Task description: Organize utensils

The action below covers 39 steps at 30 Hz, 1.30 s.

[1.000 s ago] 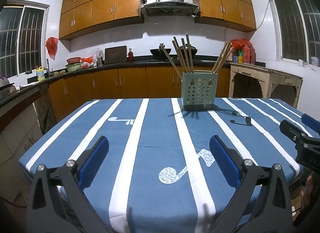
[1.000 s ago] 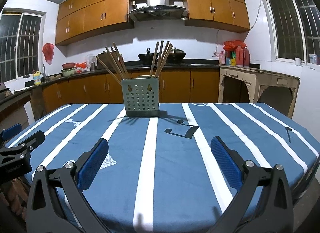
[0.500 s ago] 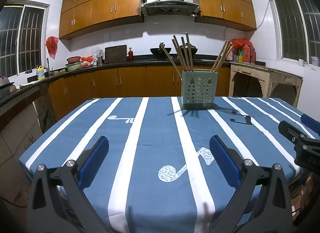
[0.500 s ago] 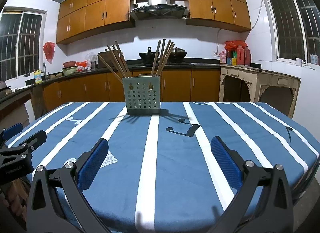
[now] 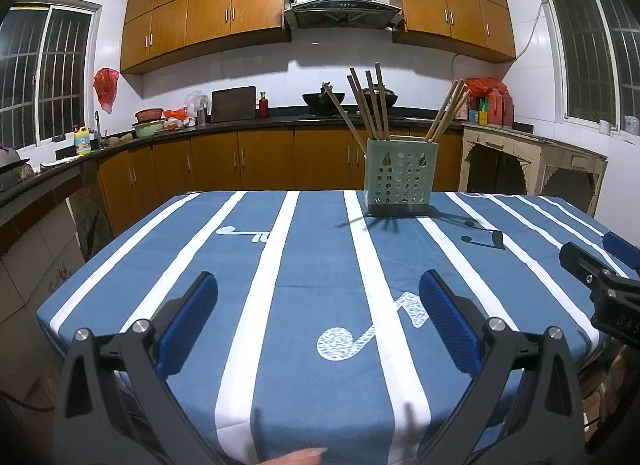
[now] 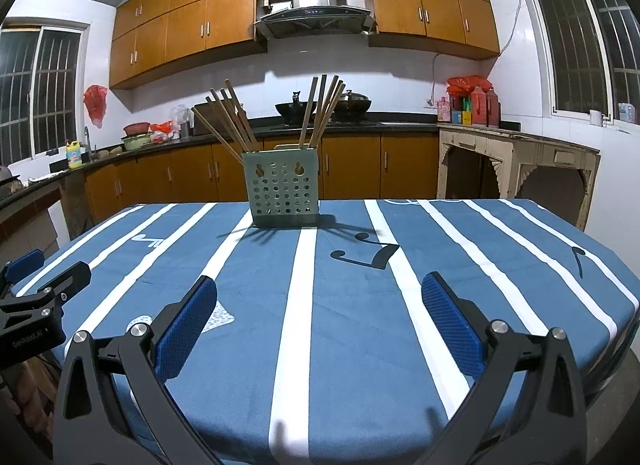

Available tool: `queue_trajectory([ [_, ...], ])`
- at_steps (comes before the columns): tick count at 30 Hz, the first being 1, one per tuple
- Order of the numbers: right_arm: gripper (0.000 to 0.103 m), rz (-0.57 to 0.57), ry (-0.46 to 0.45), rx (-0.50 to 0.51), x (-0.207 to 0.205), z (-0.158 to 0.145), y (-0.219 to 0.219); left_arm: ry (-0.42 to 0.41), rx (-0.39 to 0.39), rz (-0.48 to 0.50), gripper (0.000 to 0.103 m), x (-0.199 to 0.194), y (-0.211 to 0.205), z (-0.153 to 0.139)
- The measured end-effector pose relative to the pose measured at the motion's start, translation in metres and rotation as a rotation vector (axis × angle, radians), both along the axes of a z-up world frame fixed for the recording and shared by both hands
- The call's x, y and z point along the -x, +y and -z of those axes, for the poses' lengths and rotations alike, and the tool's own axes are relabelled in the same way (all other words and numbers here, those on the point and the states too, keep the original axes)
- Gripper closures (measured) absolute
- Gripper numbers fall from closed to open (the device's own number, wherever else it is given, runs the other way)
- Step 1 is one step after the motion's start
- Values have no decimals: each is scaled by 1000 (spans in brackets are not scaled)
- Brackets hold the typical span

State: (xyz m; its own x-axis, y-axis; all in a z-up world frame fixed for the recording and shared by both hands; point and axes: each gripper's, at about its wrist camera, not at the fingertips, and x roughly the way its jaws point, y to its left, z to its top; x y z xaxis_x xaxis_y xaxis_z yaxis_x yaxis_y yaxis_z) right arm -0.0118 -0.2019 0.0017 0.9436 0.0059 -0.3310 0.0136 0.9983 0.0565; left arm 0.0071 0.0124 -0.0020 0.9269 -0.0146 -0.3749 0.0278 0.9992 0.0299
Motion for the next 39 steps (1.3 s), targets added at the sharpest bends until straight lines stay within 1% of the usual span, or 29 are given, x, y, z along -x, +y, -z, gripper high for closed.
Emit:
queue_trajectory([
  [39, 2, 2, 7, -4, -1, 3, -1, 3, 1, 1, 4, 0, -1, -1],
])
